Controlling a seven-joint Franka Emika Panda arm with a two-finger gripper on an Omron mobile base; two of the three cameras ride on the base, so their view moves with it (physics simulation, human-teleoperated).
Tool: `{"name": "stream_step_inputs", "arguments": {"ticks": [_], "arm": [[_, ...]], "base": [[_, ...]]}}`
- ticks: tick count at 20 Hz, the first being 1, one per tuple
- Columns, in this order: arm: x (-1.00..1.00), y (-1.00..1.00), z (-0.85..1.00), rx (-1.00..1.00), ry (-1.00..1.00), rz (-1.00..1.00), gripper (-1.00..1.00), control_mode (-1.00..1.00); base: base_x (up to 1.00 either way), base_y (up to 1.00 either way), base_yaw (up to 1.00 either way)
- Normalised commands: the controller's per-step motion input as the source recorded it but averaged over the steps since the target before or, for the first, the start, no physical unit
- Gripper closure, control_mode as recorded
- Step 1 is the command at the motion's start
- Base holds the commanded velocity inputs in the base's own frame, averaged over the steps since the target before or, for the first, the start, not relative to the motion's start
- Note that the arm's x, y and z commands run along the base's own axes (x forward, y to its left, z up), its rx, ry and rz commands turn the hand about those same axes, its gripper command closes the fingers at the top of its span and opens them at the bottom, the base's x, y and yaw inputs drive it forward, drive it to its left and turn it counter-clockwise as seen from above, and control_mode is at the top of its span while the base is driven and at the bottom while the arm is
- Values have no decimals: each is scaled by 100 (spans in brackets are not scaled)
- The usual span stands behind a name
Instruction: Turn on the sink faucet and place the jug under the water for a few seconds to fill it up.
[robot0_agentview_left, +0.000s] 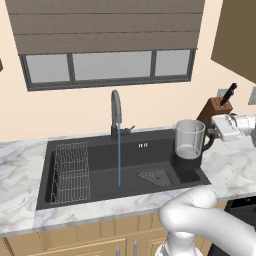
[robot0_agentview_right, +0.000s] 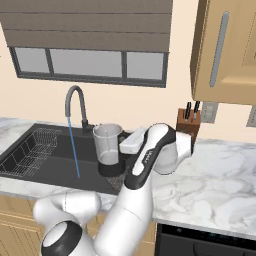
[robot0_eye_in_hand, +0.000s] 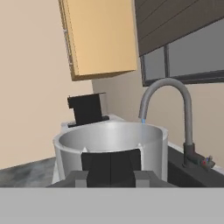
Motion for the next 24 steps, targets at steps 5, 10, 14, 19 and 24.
{"name": "stream_step_inputs", "arguments": {"ticks": [5,10,14,19,24], "arm": [[0,58,0,0,0,0,100,-100],[0,58,0,0,0,0,100,-100],[5,50,0,0,0,-2,100,-100],[17,43,0,0,0,-3,100,-100],[21,42,-1,0,0,-1,100,-100]], "base": [[0,0,0],[0,0,0],[0,0,0],[0,0,0],[0,0,0]]}}
